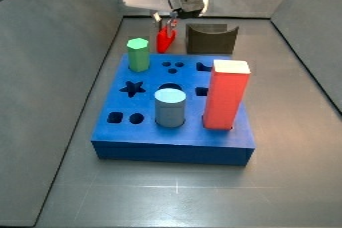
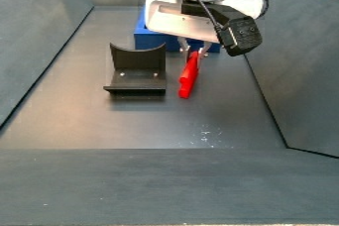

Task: Pick up the square-circle object. Move up. Place the square-circle object on the fixture. Regrasp the square-circle object. Move to above the board. Insert the square-circle object.
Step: Pick up the square-circle object, then move up, then place the square-circle object on the fixture.

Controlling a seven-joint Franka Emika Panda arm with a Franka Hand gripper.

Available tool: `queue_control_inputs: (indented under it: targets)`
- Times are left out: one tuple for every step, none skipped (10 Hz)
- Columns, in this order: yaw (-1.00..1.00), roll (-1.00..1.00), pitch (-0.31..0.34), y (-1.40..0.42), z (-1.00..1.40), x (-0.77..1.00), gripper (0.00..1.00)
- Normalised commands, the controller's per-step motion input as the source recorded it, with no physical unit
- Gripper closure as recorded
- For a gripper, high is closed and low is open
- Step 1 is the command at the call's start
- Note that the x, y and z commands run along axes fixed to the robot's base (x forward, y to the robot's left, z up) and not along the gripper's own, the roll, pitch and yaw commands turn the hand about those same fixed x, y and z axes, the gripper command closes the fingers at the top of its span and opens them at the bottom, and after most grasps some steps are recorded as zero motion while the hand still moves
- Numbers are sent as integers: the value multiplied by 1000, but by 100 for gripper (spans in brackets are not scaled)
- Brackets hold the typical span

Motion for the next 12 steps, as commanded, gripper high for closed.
queue_control_inputs:
  targets:
    - [0,0,0,0,0,0,100]
    - [0,0,0,0,0,0,100]
    - [0,0,0,0,0,0,100]
    - [0,0,0,0,0,0,100]
    - [0,0,0,0,833,0,100]
    - [19,-5,30,-34,729,28,100]
    - [21,-5,52,-26,642,23,100]
    - [21,-1,70,-15,438,16,100]
    - [18,4,68,-11,273,6,100]
    - [0,0,0,0,1000,0,100]
    - [-3,1,12,3,1000,-17,100]
    - [-3,3,22,4,1000,-24,100]
